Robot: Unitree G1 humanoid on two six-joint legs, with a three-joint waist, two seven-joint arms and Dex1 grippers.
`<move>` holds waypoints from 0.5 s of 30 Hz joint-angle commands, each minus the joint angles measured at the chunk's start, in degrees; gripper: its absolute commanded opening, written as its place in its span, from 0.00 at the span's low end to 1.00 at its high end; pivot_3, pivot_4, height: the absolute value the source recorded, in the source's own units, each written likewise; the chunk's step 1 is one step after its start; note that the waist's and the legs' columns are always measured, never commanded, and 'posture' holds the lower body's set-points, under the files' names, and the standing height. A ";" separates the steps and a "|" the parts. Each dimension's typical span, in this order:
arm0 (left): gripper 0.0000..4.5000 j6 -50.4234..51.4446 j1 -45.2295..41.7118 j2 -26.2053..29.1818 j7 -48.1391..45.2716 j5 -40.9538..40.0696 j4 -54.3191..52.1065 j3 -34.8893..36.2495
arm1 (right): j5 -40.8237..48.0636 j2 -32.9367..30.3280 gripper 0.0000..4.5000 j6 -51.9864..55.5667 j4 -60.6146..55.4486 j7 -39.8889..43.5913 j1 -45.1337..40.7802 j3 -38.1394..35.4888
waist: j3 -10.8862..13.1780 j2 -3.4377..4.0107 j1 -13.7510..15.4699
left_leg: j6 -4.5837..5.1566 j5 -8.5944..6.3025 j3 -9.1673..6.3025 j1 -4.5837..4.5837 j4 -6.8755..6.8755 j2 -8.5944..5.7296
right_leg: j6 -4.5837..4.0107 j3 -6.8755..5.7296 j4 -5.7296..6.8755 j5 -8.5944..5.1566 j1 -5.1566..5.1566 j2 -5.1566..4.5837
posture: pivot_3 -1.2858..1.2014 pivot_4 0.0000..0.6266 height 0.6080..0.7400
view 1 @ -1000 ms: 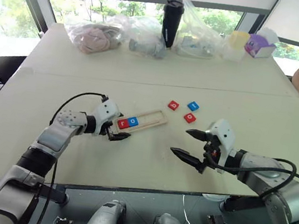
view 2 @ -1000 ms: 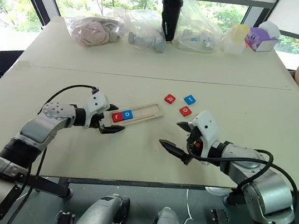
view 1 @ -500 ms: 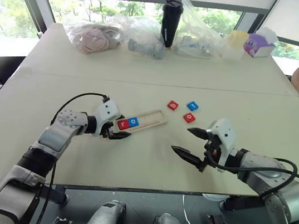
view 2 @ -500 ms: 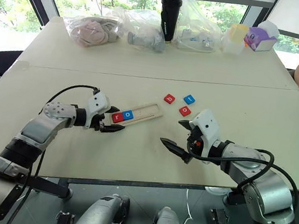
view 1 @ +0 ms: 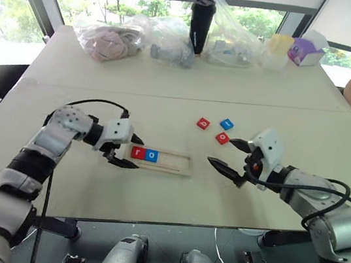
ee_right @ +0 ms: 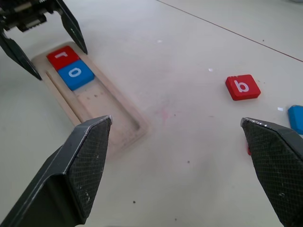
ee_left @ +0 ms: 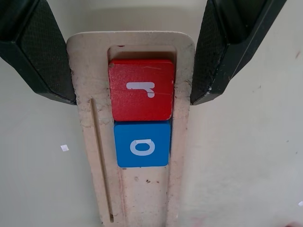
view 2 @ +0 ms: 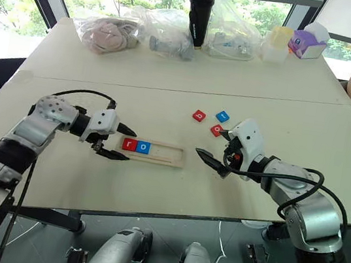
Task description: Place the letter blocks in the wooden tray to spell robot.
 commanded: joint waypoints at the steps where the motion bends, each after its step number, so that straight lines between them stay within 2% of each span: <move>1: 0.70 -2.21 -1.51 -1.33 -0.89 2.25 3.23 -1.21 | 0.03 0.52 1.00 -0.17 -2.81 -0.94 0.51 -1.13 | 0.00 0.00 0.00 | 0.01 0.01 0.00 -0.05 0.02 0.00 | 0.02 -0.01 0.01 0.01 -0.04 0.01 | 0.52 0.24 1.00; 5: 0.70 -1.43 -1.46 -2.54 -0.62 3.17 4.59 -0.88 | 0.26 0.30 1.00 0.23 -3.87 -1.60 1.70 -1.77 | 0.00 -0.01 0.01 | 0.03 0.01 0.00 -0.10 0.06 0.00 | 0.09 -0.04 0.04 0.05 -0.04 0.03 | 0.52 0.24 1.00; 7: 0.93 0.34 -1.10 -2.70 -1.34 2.95 4.45 -0.81 | 0.24 0.23 1.00 0.26 -3.65 -1.75 1.55 -1.80 | 0.00 0.00 -0.05 | 0.03 0.01 0.00 -0.10 0.12 0.00 | 0.12 -0.04 0.05 0.07 -0.02 0.03 | 0.52 0.24 1.00; 8: 0.99 0.65 -0.74 -2.74 -1.28 2.79 3.99 -0.61 | 0.22 0.22 1.00 0.26 -3.53 -1.80 1.42 -1.78 | 0.00 0.00 -0.09 | 0.04 0.01 -0.01 -0.09 0.17 0.00 | 0.14 -0.04 0.06 0.08 -0.01 0.04 | 0.52 0.24 1.00; 12: 0.99 0.11 -0.22 -2.60 2.04 2.72 2.72 1.33 | -0.62 -0.20 1.00 -0.09 -2.24 -1.51 0.40 -1.15 | 0.00 0.00 -0.04 | 0.07 -0.01 -0.01 -0.09 0.29 0.00 | 0.15 -0.05 0.09 0.09 0.03 0.04 | 0.52 0.24 1.00; 15: 0.99 6.49 1.37 0.02 -0.18 -0.95 -3.55 3.71 | -1.97 -0.26 1.00 -0.69 0.88 -0.86 -2.12 -0.01 | 0.00 0.00 -0.18 | 0.09 -0.03 -0.02 -0.10 0.39 0.00 | 0.16 -0.04 0.11 0.11 0.04 0.04 | 0.52 0.24 1.00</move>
